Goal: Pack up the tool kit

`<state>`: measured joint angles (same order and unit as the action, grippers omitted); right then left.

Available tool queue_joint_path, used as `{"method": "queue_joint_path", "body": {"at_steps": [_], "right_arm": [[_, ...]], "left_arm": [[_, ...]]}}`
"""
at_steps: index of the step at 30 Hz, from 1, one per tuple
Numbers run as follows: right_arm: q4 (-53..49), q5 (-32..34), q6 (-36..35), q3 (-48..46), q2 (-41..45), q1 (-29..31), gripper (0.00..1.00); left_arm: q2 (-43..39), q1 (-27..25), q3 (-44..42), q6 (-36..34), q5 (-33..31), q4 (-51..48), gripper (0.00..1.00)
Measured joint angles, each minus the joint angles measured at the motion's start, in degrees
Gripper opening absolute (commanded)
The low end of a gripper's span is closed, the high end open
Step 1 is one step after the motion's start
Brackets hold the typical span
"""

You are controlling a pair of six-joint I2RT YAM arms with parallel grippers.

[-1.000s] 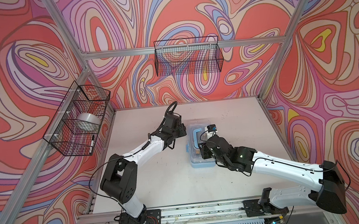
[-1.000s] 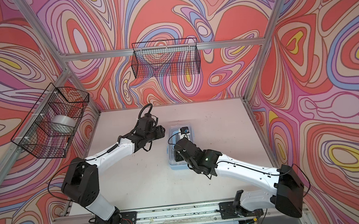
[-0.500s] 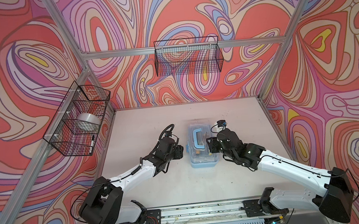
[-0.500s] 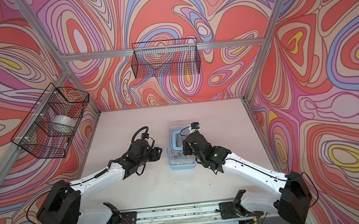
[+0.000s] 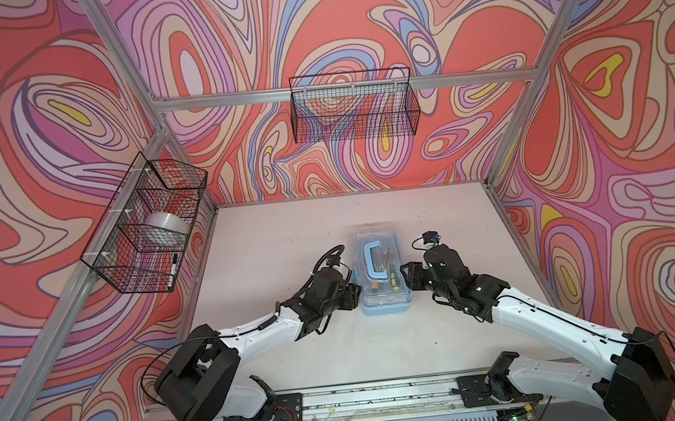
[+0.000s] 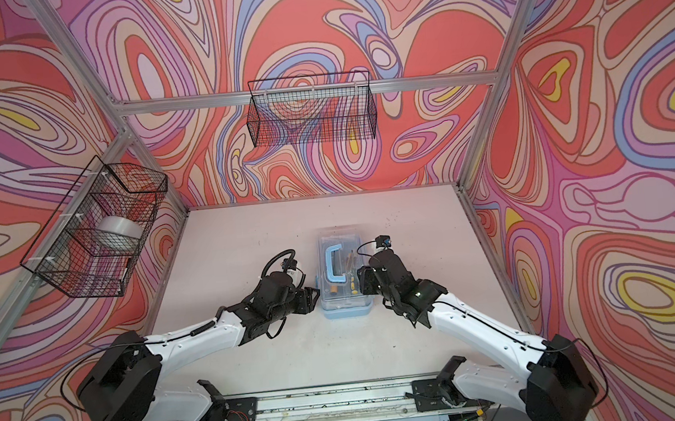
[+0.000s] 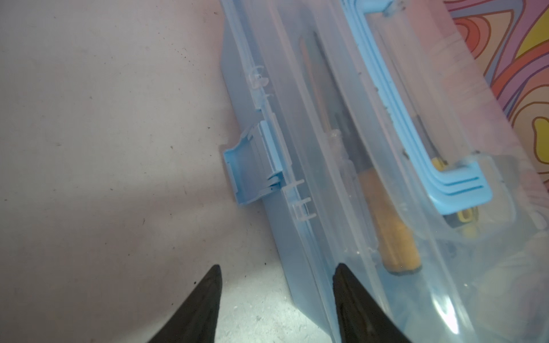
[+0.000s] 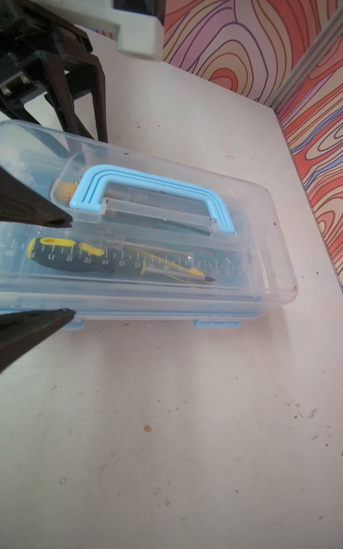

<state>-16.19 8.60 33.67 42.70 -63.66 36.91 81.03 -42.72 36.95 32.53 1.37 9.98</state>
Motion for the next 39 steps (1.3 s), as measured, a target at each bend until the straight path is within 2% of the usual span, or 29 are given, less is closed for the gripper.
{"method": "queue_joint_path", "body": {"at_steps": [10,16,25,31,39], "right_arm": [[0.7,-2.3,-1.2,0.0,-1.0,-1.7,0.46],[3.1,-4.2,-1.5,0.0,-4.0,-2.1,0.46],[6.2,-5.2,-1.7,0.0,-5.6,-3.0,0.46],[6.7,-5.7,-2.1,0.0,-6.0,-3.6,0.45],[6.8,-6.6,-2.4,0.0,-6.1,-4.4,0.45]], "left_arm": [[0.8,-0.4,0.2,-1.7,-5.8,-1.4,0.58],[0.9,-0.4,-4.5,-3.7,-8.9,1.9,0.59],[8.7,-2.8,-10.6,-5.0,-12.0,17.6,0.61],[14.8,-3.8,-10.9,-5.5,-14.2,29.3,0.62],[20.1,-4.5,-8.9,-5.6,-16.0,35.5,0.61]]}}
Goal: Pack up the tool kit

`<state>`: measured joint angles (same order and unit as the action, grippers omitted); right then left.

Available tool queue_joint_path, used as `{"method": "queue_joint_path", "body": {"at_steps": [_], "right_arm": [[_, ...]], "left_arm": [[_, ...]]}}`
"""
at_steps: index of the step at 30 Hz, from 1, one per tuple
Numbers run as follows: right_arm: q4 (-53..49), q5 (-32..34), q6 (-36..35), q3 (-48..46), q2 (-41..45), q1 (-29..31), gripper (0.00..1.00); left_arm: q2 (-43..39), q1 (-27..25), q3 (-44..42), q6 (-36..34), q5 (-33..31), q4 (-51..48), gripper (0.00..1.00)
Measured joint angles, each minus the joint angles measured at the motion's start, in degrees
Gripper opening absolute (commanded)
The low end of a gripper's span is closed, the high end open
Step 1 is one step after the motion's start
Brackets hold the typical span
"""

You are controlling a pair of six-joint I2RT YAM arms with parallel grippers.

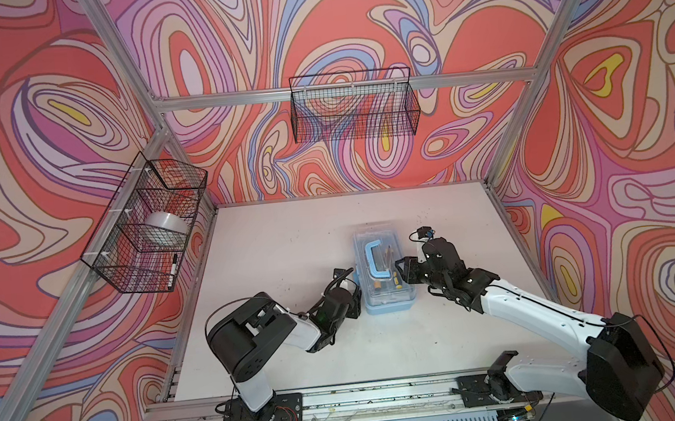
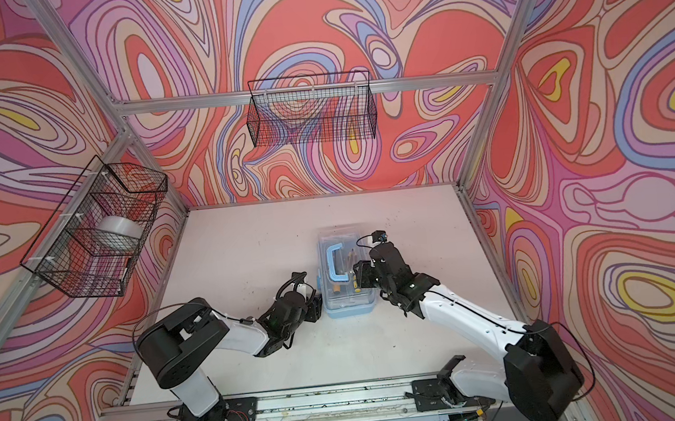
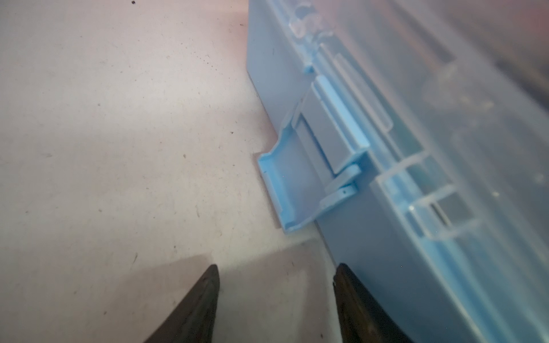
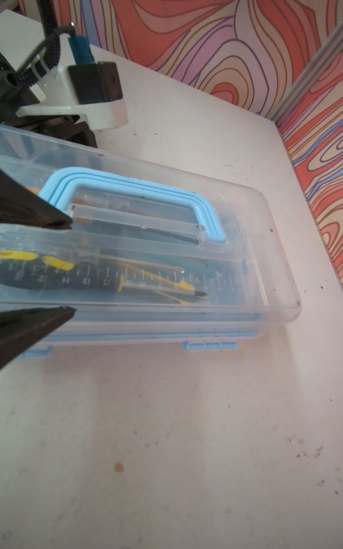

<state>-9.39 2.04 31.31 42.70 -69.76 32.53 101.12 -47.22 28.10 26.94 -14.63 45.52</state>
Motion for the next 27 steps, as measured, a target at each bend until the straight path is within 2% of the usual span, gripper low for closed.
{"method": "queue_joint_path", "body": {"at_steps": [7,16,27], "right_arm": [[1.7,-0.3,0.1,0.0,-1.0,-0.5,0.44],[1.7,-0.3,0.3,0.0,-1.0,-0.6,0.43],[1.7,-0.4,0.8,0.0,-1.0,-0.6,0.41]], "left_arm": [[4.5,0.3,3.4,0.3,-3.5,2.6,0.61],[4.7,0.5,3.4,0.2,-5.4,2.8,0.60],[4.3,3.6,3.4,1.2,-5.2,2.4,0.58]]}}
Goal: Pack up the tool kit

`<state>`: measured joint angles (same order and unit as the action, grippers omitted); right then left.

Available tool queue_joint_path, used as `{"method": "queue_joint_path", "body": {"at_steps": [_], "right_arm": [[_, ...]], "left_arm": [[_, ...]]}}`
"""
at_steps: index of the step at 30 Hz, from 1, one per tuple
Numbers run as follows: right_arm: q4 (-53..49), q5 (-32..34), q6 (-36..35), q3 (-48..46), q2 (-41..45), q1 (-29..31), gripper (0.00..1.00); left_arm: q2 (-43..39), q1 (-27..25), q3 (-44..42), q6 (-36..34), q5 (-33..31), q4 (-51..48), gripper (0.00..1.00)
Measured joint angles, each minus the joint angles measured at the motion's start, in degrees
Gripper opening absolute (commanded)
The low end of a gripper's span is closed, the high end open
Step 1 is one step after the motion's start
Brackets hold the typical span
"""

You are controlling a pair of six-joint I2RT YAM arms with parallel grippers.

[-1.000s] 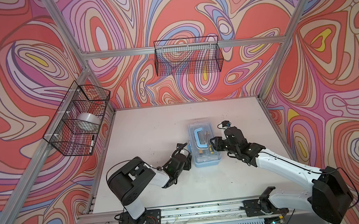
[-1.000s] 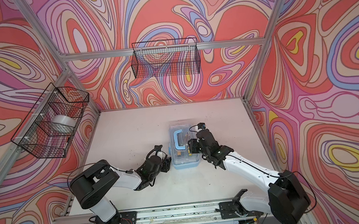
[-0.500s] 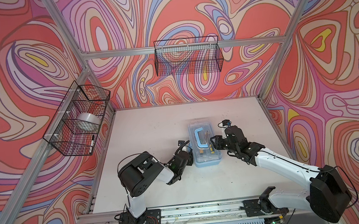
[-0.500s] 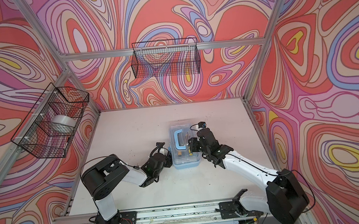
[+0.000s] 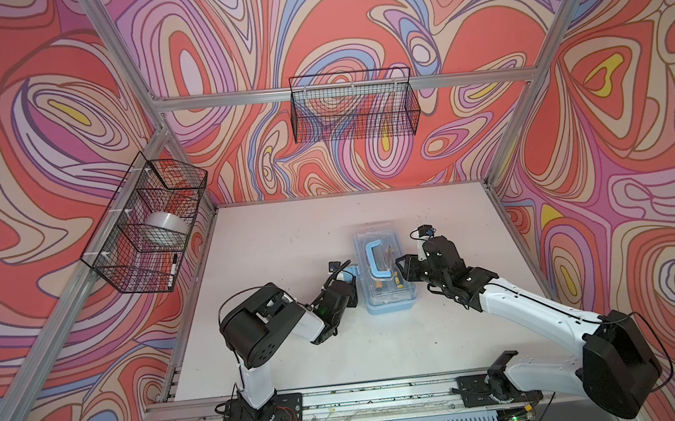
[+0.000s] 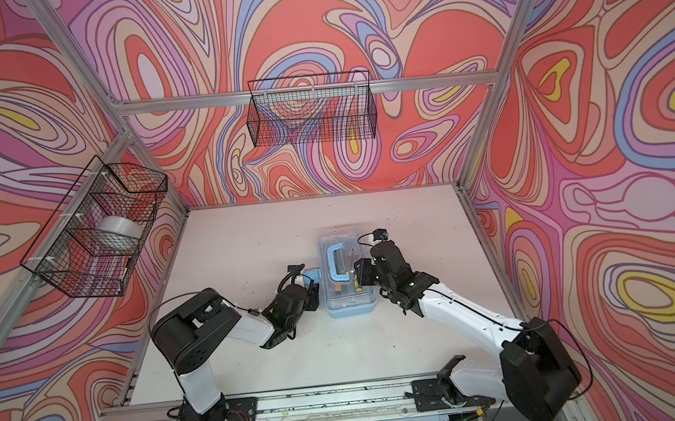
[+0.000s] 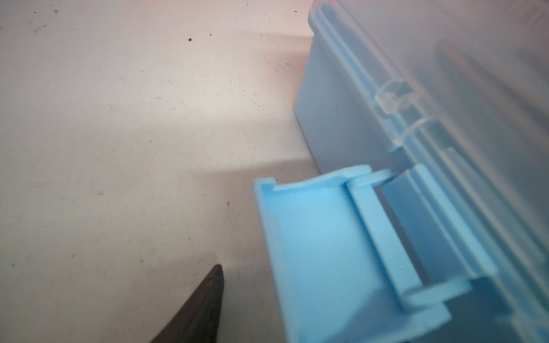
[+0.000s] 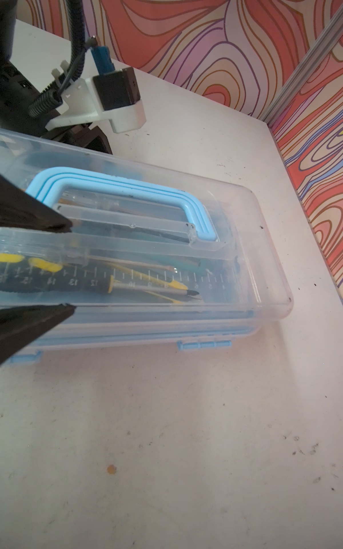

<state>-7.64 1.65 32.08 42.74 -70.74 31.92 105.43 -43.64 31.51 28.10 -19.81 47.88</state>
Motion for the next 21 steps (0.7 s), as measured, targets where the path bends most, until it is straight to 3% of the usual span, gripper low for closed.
{"method": "queue_joint_path", "body": {"at_steps": [12,21], "right_arm": [[0.1,-0.3,0.7,0.0,0.0,-0.1,0.40],[2.9,-5.7,2.0,0.0,-1.4,0.1,0.39]], "left_arm": [[-5.1,4.4,-0.2,2.7,4.6,-0.9,0.57],[-6.4,5.4,-0.1,8.0,12.3,-2.4,0.54]]}}
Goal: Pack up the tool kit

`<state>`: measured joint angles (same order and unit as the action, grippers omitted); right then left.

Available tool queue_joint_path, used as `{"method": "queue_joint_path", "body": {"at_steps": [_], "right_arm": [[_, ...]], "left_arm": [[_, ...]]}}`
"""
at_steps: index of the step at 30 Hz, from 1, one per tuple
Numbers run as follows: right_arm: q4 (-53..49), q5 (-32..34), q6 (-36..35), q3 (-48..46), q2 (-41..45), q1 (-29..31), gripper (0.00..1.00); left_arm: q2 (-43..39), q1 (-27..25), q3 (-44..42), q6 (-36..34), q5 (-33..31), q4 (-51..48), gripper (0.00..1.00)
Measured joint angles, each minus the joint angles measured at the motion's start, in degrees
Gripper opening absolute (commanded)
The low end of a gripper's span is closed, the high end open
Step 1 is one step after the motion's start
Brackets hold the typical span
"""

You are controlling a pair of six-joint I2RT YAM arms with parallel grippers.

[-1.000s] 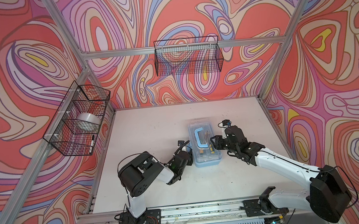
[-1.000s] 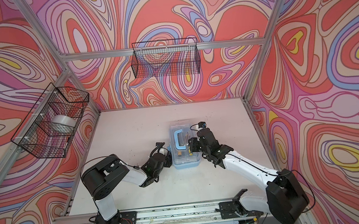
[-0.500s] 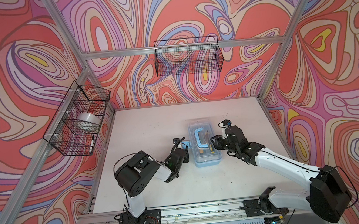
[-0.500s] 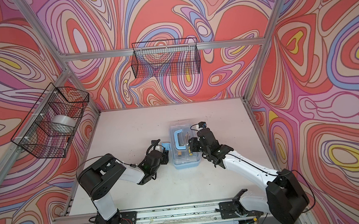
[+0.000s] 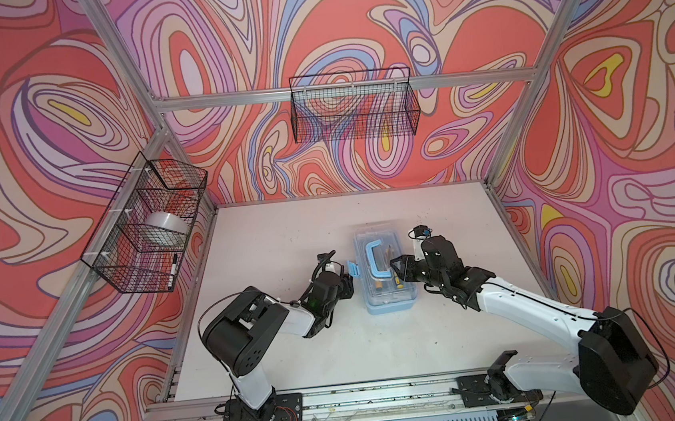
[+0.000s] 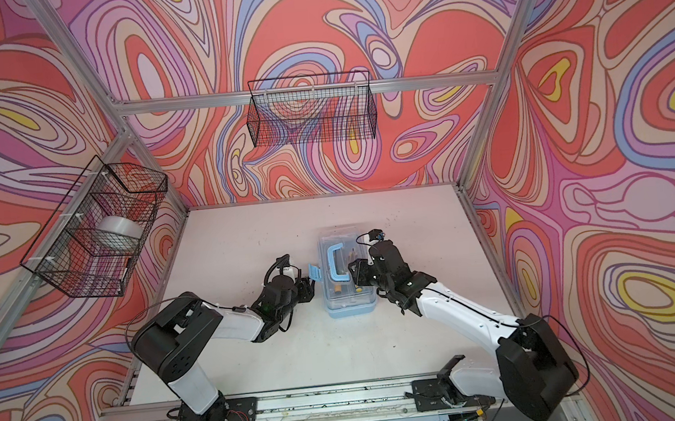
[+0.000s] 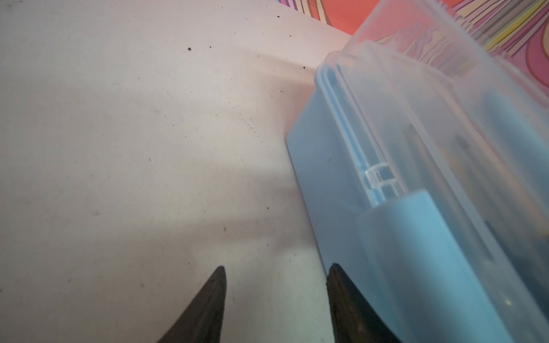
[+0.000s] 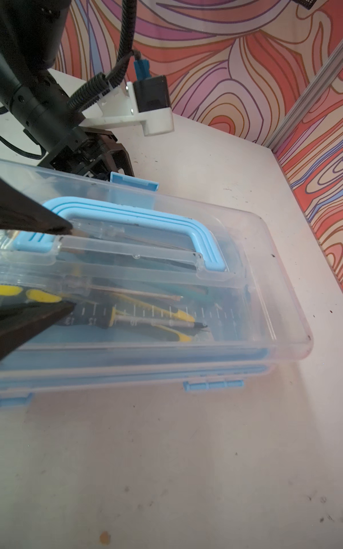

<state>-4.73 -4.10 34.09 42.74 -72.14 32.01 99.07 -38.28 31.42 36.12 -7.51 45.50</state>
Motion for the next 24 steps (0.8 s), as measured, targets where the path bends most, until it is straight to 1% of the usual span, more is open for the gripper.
{"method": "queue_joint_path", "body": {"at_steps": [5,14,19,24], "right_arm": [[0.1,-1.4,0.5,0.0,0.0,0.0,0.39],[1.3,-2.0,1.3,-0.7,0.1,0.0,0.38],[1.5,-2.4,1.6,-0.9,0.2,0.0,0.37],[2.7,-2.7,1.9,-1.7,0.4,0.0,0.37]], "left_arm": [[-2.6,0.3,0.0,1.9,2.4,-0.4,0.54],[-2.9,1.3,0.6,4.3,5.4,-1.8,0.53],[-2.6,3.1,0.6,9.0,9.0,-0.8,0.52],[0.8,5.6,0.3,16.2,14.6,5.6,0.48]]}}
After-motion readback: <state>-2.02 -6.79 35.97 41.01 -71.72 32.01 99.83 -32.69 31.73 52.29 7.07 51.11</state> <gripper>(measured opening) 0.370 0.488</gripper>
